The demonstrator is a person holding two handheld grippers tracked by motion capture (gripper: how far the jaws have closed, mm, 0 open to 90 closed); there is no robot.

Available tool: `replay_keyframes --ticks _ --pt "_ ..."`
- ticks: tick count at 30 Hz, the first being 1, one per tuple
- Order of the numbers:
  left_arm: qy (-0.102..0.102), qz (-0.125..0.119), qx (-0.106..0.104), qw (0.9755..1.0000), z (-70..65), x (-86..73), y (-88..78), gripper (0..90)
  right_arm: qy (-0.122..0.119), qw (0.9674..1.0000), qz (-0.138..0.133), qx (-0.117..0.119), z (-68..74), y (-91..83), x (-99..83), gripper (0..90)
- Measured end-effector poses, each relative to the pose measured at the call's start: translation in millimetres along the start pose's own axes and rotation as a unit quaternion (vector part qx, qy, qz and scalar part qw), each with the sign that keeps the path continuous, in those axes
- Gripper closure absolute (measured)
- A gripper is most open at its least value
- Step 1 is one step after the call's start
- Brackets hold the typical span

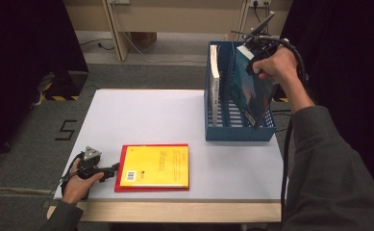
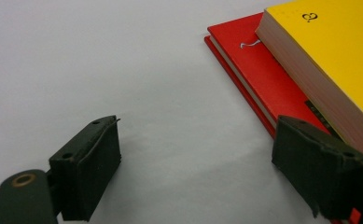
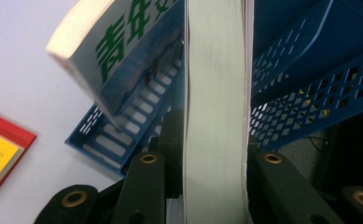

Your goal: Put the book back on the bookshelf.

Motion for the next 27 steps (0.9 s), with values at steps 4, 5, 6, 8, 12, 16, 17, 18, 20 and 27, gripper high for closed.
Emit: replay_keyframes --ticks 4,5,6,8,12,16,17,18,20,27 --pt "0.000 0.000 0.000 1.0000 0.0 0.0 0.1 14.3 0.022 0.9997 -0.011 -0.007 -12.4 7.7 9.0 73.9" --pt "0.000 0.000 0.000 1.0000 0.0 0.0 0.1 14.3 0.022 0.9997 -0.012 -0.007 -15.0 8.8 10.4 73.9" --pt "0.000 0.000 0.000 1.0000 0.0 0.0 0.1 14.3 0.028 0.9995 -0.013 -0.012 -18.6 11.4 13.0 73.9" --pt "0.000 0.000 0.000 1.0000 -0.1 0.0 0.1 14.2 0.030 0.9994 -0.015 -0.013 -21.7 15.0 15.5 73.9" --pt "0.001 0.000 0.001 1.0000 -0.1 0.0 0.1 14.2 0.042 0.9988 -0.019 -0.014 -27.1 20.8 21.3 73.9" --pt "0.001 0.000 0.001 1.0000 -0.2 0.0 0.1 14.2 0.045 0.9989 -0.011 -0.009 -29.8 22.6 25.3 73.9" --pt "0.000 0.000 0.001 1.0000 -0.3 0.0 0.1 14.2 0.045 0.9989 -0.008 -0.010 -29.7 22.9 26.4 73.9" --pt "0.001 0.000 0.001 1.0000 -0.2 0.0 0.1 14.1 0.046 0.9989 -0.002 -0.009 -29.9 23.3 28.2 73.9" --pt "0.001 0.000 0.001 1.0000 -0.2 -0.1 0.0 14.1 0.050 0.9986 0.004 -0.014 -31.0 24.2 31.5 73.9" --pt "0.000 0.000 0.001 1.0000 -0.1 -0.1 0.1 14.2 0.069 0.9975 -0.010 -0.009 -36.1 24.3 39.4 73.9"
Point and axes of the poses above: each handheld gripper's, and its own axes: y roughly forward along the jaws, x roughly out of its top, z roughly to its left, the point moved 1 cm from there along y, roughly forward along the jaws, and after that the axes turned 12 degrees about x, right-handed, at the moved point
